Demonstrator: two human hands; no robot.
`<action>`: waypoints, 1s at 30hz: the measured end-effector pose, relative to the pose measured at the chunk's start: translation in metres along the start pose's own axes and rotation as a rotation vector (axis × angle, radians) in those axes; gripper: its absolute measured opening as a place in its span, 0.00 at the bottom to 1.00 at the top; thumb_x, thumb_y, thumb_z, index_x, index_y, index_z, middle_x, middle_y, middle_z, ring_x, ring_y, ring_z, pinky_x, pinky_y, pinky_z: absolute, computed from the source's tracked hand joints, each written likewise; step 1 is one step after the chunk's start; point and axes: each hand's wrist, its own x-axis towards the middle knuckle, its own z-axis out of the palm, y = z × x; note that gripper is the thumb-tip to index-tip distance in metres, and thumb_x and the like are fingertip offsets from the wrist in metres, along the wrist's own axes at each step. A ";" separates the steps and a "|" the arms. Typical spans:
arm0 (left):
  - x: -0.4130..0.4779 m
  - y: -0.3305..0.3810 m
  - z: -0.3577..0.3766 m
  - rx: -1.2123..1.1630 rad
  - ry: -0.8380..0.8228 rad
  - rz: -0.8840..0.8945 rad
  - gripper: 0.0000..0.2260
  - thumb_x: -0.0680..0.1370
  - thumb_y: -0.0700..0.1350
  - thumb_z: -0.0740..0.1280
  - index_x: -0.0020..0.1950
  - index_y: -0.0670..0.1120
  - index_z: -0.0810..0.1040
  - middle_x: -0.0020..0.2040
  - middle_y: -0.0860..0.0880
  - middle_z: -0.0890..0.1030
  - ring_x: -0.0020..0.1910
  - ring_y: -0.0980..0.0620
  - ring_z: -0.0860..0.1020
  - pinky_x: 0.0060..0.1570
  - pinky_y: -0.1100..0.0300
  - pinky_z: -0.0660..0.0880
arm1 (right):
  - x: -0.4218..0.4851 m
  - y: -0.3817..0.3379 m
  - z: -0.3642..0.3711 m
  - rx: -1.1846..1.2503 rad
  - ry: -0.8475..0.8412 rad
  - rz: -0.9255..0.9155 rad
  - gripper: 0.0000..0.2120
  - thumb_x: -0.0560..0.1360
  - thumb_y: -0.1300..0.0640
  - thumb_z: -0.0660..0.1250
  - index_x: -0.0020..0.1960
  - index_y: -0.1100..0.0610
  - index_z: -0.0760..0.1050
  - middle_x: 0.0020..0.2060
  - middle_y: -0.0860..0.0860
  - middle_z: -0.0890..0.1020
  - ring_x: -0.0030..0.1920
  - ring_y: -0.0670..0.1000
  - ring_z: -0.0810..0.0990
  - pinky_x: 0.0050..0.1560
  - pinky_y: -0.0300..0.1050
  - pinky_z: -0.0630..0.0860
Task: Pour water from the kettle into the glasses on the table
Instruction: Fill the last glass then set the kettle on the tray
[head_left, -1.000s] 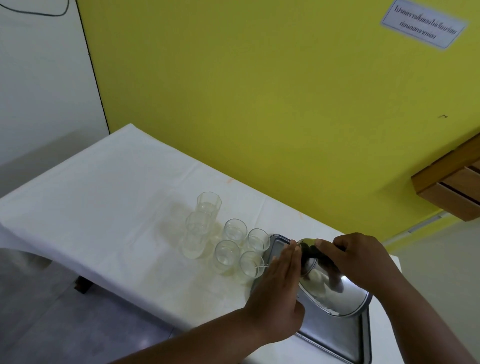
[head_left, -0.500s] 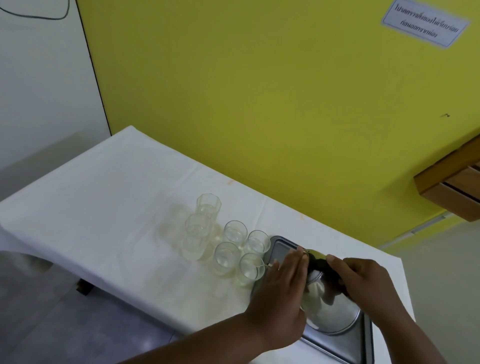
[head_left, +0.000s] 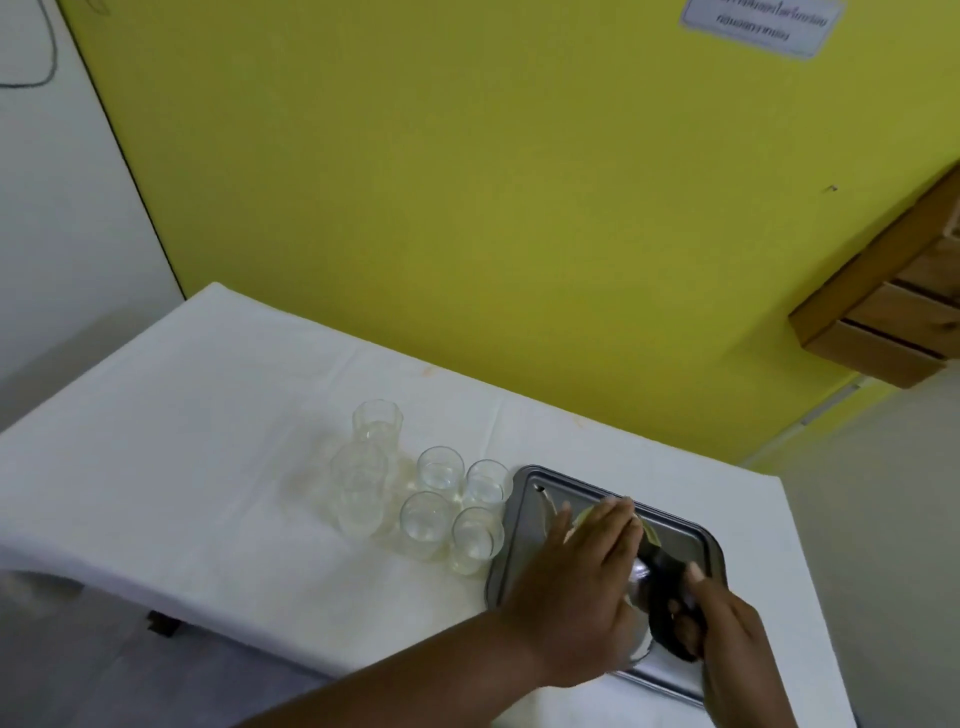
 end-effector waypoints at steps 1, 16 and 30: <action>0.006 0.001 0.000 0.025 -0.020 0.014 0.29 0.75 0.47 0.51 0.75 0.39 0.56 0.78 0.42 0.55 0.77 0.46 0.49 0.72 0.41 0.45 | 0.001 0.008 -0.003 0.041 0.000 -0.001 0.22 0.83 0.59 0.59 0.34 0.58 0.82 0.24 0.50 0.82 0.31 0.50 0.78 0.38 0.45 0.70; 0.077 -0.005 0.034 0.403 -0.430 0.169 0.37 0.75 0.46 0.67 0.77 0.39 0.49 0.78 0.40 0.48 0.77 0.44 0.45 0.73 0.42 0.44 | 0.017 0.037 0.011 0.253 -0.147 0.219 0.07 0.78 0.72 0.61 0.53 0.63 0.70 0.45 0.56 0.77 0.38 0.50 0.73 0.37 0.41 0.71; 0.078 -0.010 0.052 0.488 -0.513 0.228 0.39 0.74 0.44 0.67 0.77 0.39 0.47 0.79 0.40 0.45 0.77 0.44 0.41 0.73 0.42 0.42 | 0.013 0.060 -0.001 0.269 -0.212 0.156 0.04 0.74 0.62 0.67 0.49 0.57 0.78 0.38 0.47 0.84 0.39 0.42 0.81 0.41 0.36 0.76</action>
